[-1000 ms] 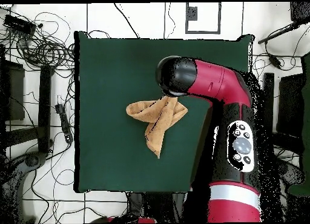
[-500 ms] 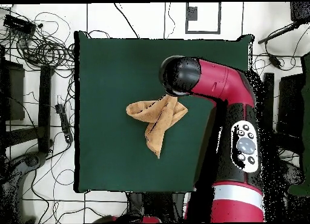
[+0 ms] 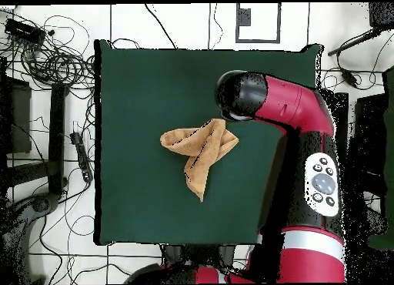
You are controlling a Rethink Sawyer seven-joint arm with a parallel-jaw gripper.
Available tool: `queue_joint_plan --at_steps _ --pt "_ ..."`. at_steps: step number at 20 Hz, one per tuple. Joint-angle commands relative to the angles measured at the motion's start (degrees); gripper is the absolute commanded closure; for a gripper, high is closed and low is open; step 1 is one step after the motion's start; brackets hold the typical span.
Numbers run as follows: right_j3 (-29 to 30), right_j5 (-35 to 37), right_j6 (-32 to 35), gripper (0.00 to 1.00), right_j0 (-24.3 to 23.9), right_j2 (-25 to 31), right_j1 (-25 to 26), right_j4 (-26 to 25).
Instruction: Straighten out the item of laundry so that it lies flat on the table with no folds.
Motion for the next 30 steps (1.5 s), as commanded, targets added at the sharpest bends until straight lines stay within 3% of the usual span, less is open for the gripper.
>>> queue_joint_plan --at_steps 1,17,30 --pt "0.94 6.40 -0.29 0.00 1.61 5.95 1.73 -1.32" --pt "-5.58 11.04 3.17 0.00 4.02 4.63 5.24 -1.07" --pt "-5.95 11.19 4.03 0.00 4.23 4.25 5.62 -0.91"
